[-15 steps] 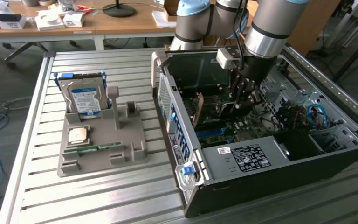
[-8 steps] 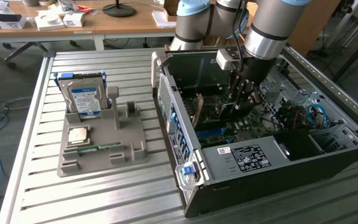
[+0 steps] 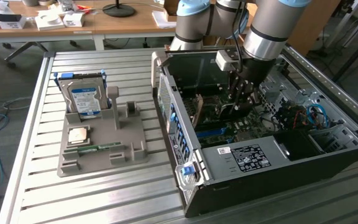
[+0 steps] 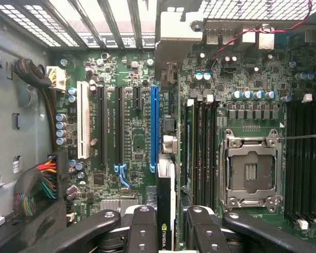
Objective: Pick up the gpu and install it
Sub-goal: 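Insert the gpu into the slot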
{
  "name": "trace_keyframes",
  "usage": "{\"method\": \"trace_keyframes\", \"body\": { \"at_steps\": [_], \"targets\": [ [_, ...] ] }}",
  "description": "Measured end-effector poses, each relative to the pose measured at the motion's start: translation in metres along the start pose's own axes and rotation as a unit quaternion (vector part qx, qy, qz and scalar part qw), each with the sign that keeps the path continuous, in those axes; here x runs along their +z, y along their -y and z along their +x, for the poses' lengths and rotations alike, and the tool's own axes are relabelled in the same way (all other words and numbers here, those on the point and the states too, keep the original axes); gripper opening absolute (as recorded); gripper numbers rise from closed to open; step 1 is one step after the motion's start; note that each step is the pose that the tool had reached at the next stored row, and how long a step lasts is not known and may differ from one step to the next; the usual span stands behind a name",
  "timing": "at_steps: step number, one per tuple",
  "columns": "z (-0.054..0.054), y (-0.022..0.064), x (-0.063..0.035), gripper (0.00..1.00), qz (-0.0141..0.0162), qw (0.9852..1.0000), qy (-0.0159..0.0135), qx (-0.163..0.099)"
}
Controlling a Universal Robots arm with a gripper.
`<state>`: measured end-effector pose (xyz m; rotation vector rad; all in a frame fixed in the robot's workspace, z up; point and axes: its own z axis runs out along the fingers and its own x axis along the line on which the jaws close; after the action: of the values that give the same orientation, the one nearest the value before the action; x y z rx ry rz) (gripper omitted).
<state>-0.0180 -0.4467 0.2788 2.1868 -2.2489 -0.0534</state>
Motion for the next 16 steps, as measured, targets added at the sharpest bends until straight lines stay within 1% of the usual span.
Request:
{"method": "trace_keyframes", "body": {
  "at_steps": [5,9,16],
  "targets": [
    [0.0013,-0.0006,0.0,0.27,0.0012,1.0,0.0012,-0.002],
    [0.0048,-0.0008,-0.0001,0.27,0.0016,1.0,0.0016,-0.003],
    [0.0053,-0.0025,0.0,0.27,0.002,1.0,0.0017,-0.004]
  ]
}}
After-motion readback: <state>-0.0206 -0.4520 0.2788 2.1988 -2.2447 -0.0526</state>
